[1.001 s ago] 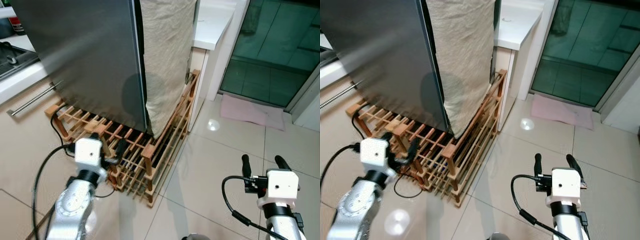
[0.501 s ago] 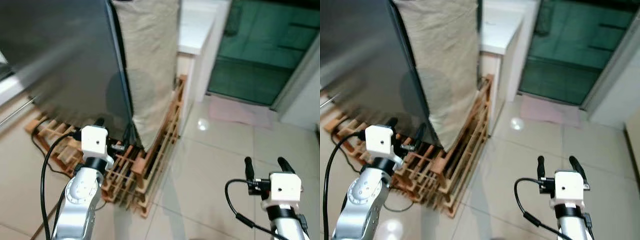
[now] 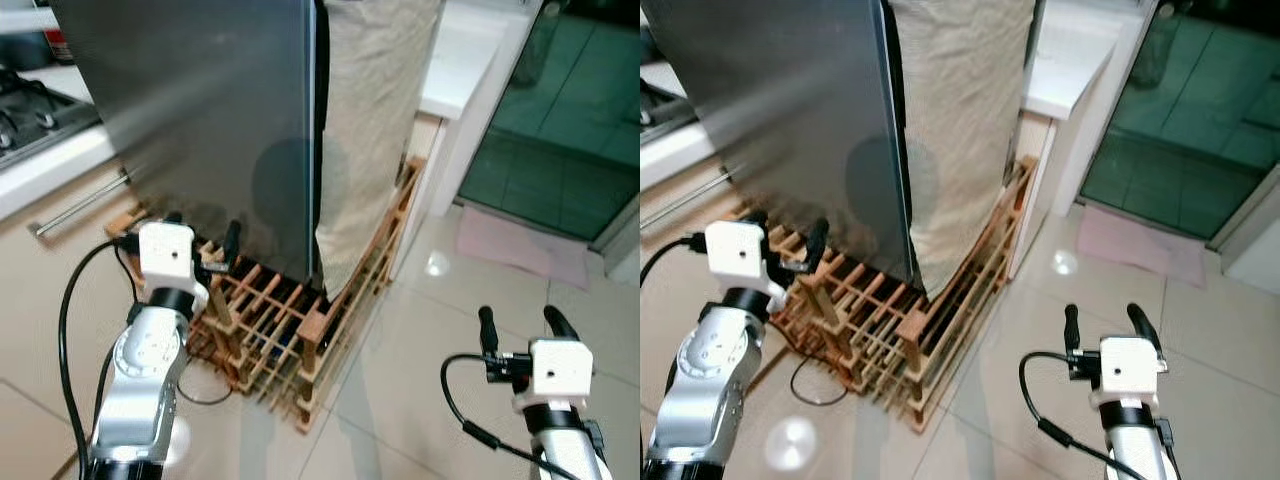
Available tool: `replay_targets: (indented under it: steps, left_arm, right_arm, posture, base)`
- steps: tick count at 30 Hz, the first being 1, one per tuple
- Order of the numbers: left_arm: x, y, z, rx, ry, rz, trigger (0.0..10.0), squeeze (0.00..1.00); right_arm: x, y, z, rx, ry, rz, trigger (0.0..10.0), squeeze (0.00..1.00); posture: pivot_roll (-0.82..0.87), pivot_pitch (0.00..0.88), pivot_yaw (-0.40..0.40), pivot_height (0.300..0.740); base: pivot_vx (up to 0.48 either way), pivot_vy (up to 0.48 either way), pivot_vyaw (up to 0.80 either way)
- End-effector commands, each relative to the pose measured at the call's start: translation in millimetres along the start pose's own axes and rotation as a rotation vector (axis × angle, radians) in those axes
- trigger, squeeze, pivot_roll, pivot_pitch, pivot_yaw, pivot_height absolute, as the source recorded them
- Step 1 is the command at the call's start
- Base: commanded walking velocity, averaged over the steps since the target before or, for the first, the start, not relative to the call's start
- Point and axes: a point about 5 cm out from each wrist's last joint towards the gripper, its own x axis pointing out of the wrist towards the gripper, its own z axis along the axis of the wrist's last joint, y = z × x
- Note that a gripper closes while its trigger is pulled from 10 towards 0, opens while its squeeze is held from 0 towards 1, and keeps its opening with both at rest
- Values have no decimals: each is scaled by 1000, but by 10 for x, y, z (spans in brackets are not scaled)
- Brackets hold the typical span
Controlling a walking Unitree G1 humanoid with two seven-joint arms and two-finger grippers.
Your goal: Restocking fridge
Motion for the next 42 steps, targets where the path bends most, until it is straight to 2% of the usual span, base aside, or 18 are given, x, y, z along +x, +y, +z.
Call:
replay_targets:
  steps: [1, 5, 18, 23, 30, 31, 32, 34, 42]
  left_arm:
    - [43, -47, 23, 8, 2, -31, 10000, 0]
    - [77, -158, 112, -16, -44, -95, 10000, 0]
    - [-51, -155, 48, -50, -50, -105, 10000, 0]
    - [-41, -94, -4, -37, -24, -53, 10000, 0]
    - [-14, -90, -54, -45, 6, -59, 10000, 0]
    - [-7, -91, -53, -47, 6, -60, 10000, 0]
    - [12, -94, -46, -47, 5, -69, 10000, 0]
    - [23, -96, -44, -46, 5, -72, 10000, 0]
    - [23, -120, -67, -47, 22, -109, 10000, 0]
  right_arm:
    - [-5, -28, 2, -1, -7, -3, 10000, 0]
    - [-7, -25, 2, -7, -13, 6, 10000, 0]
    - [-20, -33, -4, -17, -14, 22, 10000, 0]
    - [-19, -41, -17, -22, -7, 33, 10000, 0]
    - [-9, -55, -7, -25, -12, 33, 10000, 0]
    - [18, -53, -13, -26, -6, 32, 10000, 0]
    - [134, -17, -22, -25, 3, 36, 10000, 0]
    - [197, 5, -16, -24, 4, 38, 10000, 0]
    - [265, 25, 1, -24, 11, 36, 10000, 0]
  posture:
    - [-126, 0, 8, 736]
    - [-130, 0, 8, 736]
    - [-124, 0, 5, 736]
    - [-122, 0, 0, 736]
    - [-126, 0, -1, 736]
    - [-128, 0, 0, 736]
    - [-128, 0, -1, 736]
    - [-130, 0, 1, 736]
    - [-129, 0, 1, 736]
  base:
    - [0, 0, 0]
    - [288, 0, 0]
    - [451, 0, 0]
    - [0, 0, 0]
    - [0, 0, 0]
    - [0, 0, 0]
    - [0, 0, -731]
    - [0, 0, -731]
    - [0, 0, -731]
